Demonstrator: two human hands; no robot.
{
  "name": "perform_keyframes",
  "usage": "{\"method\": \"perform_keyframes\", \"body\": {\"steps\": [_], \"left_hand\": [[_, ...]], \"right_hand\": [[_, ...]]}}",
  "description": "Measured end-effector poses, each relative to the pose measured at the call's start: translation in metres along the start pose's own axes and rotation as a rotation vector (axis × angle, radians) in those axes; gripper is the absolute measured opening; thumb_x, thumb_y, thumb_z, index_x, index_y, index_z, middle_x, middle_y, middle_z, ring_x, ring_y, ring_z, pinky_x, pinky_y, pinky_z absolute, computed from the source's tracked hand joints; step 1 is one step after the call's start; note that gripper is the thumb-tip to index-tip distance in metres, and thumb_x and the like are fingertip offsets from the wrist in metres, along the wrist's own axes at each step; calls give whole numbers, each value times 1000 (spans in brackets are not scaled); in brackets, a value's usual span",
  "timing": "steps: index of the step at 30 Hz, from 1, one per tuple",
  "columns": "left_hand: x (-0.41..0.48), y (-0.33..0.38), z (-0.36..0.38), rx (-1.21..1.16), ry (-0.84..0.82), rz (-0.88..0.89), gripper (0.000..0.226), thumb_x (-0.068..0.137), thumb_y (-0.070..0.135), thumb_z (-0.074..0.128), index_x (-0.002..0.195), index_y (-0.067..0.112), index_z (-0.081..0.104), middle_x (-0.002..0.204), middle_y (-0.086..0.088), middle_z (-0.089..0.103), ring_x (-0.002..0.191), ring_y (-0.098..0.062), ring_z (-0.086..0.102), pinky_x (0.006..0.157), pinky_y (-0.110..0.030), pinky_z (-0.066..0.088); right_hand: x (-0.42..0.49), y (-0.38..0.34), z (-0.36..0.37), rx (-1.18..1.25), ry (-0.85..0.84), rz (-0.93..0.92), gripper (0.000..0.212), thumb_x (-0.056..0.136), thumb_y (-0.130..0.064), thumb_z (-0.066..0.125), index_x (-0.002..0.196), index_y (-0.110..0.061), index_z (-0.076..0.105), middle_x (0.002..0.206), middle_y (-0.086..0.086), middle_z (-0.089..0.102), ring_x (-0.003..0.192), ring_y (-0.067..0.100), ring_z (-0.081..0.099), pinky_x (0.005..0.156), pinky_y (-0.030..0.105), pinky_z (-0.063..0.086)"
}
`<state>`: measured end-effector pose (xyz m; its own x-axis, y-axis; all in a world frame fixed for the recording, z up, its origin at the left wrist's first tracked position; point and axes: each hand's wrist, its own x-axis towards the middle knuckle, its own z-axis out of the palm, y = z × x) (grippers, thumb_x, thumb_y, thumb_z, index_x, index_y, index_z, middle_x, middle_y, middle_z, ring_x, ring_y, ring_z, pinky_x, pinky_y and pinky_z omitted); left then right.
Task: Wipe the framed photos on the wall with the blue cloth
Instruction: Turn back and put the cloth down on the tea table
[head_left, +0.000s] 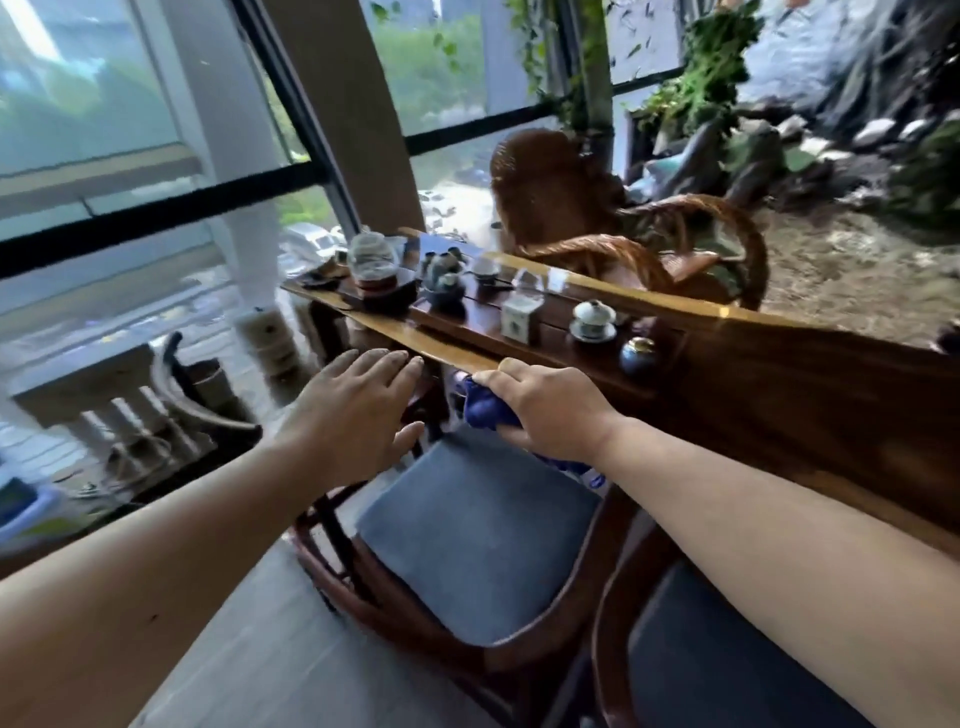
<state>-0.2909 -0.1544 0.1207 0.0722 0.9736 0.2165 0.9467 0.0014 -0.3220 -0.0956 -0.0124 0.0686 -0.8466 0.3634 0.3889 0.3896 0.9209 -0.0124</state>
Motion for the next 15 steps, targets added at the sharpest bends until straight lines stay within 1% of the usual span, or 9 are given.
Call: {"method": "perform_keyframes", "body": {"steps": [1,2,3,6,8,11,13,15], "left_hand": [[14,24,6,-19,9,20,73,81,54,41,134,4,50,132,-16,59,123,-31,53,104,-45,43],[16,28,9,-29,8,14,73,81,54,42,133,3,51,132,-16,59,123,-31,53,103,-45,43],[21,37,12,-38,-4,15,73,81,53,42,133,3,51,131,-16,59,123,-31,53,103,-45,44],[52,100,26,-72,-47,88,74,80,54,39,131,2,53,131,-15,60,122,-31,54,101,-46,45],[67,135,37,-82,-79,124,73,80,54,41,131,2,53,131,-15,59,122,-31,54,101,-46,45],[84,176,55,-96,-115,158,70,81,51,58,133,4,51,134,-14,57,125,-30,52,104,-45,43],[101,207,65,-115,-139,195,71,79,48,66,133,3,51,133,-16,58,123,-32,53,103,-46,44],[117,233,70,-149,-162,214,71,79,47,65,132,2,51,131,-17,59,122,-33,54,102,-46,43]], "right_hand": [[-23,18,-1,6,-23,38,58,77,-41,67,128,-17,53,116,1,63,94,25,66,61,34,51],[-31,21,0,-3,-17,44,58,76,-40,69,127,-17,55,114,2,64,91,25,66,59,33,51],[-43,28,2,-11,-14,60,58,74,-39,70,126,-17,55,112,2,64,89,25,67,57,33,50],[-112,76,8,8,-58,185,58,71,-38,72,124,-18,57,109,1,65,84,25,67,53,30,47],[-157,104,14,34,-77,278,59,71,-35,71,125,-18,56,108,2,64,83,26,67,54,32,49],[-208,133,22,59,-118,383,59,72,-34,69,128,-20,54,109,2,62,84,28,66,56,36,50],[-240,154,28,75,-140,462,59,73,-33,67,129,-23,52,111,0,61,87,27,66,59,35,49],[-265,174,33,68,-141,516,58,74,-33,66,130,-24,51,113,1,60,89,29,65,61,36,49]]}}
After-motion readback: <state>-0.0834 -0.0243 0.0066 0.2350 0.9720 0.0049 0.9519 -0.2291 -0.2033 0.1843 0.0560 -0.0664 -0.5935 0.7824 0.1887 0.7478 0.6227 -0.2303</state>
